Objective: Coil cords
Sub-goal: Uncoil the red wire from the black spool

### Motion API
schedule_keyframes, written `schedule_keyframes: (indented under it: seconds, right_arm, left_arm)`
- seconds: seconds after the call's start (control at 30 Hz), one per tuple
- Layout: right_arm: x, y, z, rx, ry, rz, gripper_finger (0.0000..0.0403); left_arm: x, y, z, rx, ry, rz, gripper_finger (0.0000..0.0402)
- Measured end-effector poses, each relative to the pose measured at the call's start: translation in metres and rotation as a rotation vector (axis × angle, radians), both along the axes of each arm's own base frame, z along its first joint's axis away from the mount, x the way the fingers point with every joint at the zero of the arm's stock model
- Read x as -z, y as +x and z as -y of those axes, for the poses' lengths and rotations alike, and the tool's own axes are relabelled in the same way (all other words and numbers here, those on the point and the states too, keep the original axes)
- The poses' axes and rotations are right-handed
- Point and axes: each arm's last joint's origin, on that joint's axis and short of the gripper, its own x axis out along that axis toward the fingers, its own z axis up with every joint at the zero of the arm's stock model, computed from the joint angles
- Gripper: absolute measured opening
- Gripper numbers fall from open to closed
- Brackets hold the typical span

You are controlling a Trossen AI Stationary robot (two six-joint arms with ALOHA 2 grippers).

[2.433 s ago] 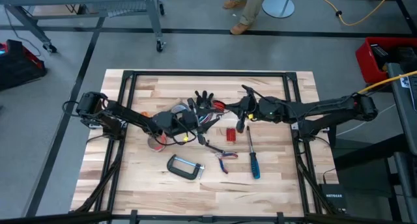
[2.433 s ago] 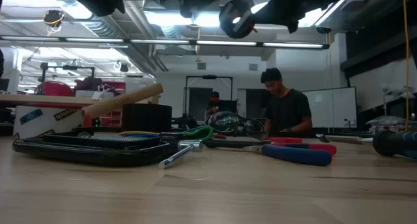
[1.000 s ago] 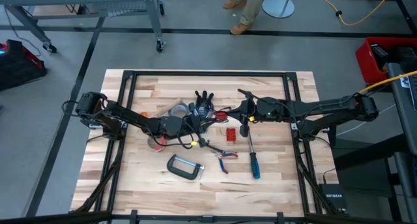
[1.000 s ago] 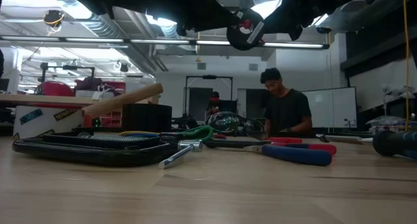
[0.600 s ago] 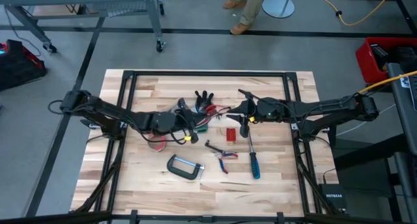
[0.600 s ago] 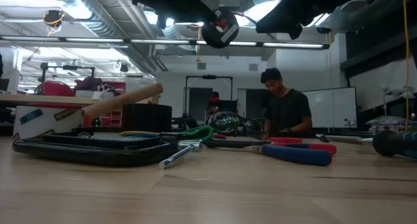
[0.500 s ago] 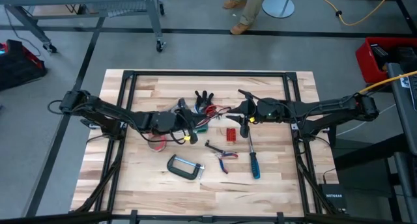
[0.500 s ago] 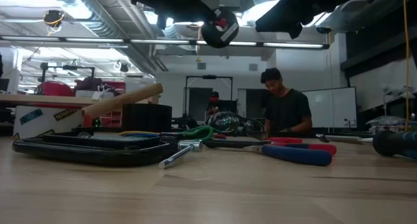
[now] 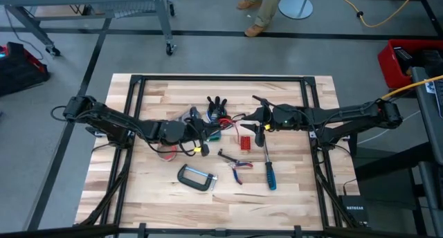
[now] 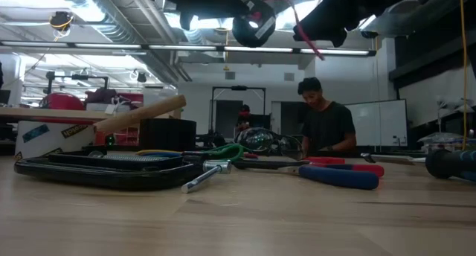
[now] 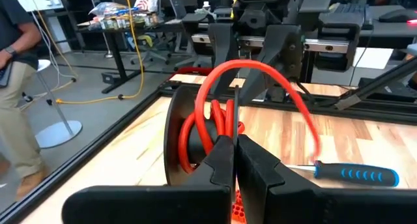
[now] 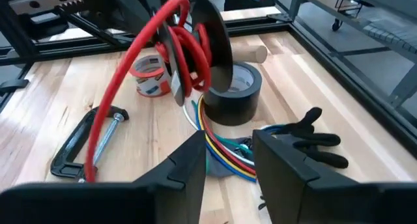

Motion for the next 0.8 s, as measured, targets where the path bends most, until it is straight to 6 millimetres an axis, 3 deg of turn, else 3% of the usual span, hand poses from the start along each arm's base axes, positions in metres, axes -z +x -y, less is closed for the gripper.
schedule_keyframes:
  seconds: [0.17, 0.27, 0.33, 0.4, 0.67, 0.8]
  right_arm:
    - [0.002, 0.000, -0.003, -0.088, 0.084, -0.015, 0.0129]
    - [0.003, -0.001, -0.005, -0.139, 0.138, -0.025, 0.0129]
    - [0.003, -0.001, -0.006, -0.165, 0.155, -0.035, 0.0129]
    - [0.005, -0.002, -0.007, -0.177, 0.163, -0.055, 0.0129]
    - [0.008, -0.004, -0.007, -0.177, 0.168, -0.091, 0.0129]
    - [0.008, -0.003, -0.007, -0.177, 0.167, -0.088, 0.0129]
  left_arm:
    - [0.000, -0.001, -0.001, -0.045, 0.051, -0.017, 0.0000]
    - [-0.003, -0.004, -0.008, -0.290, 0.097, 0.002, 0.0000]
    - [-0.011, -0.006, -0.015, -0.459, 0.031, 0.114, 0.0000]
    - [-0.023, -0.008, -0.021, -0.471, -0.077, 0.257, 0.0000]
    - [-0.071, -0.017, -0.022, 0.125, -0.501, 0.766, 0.0000]
    - [-0.086, -0.025, -0.018, 0.311, -0.547, 0.922, 0.0000]
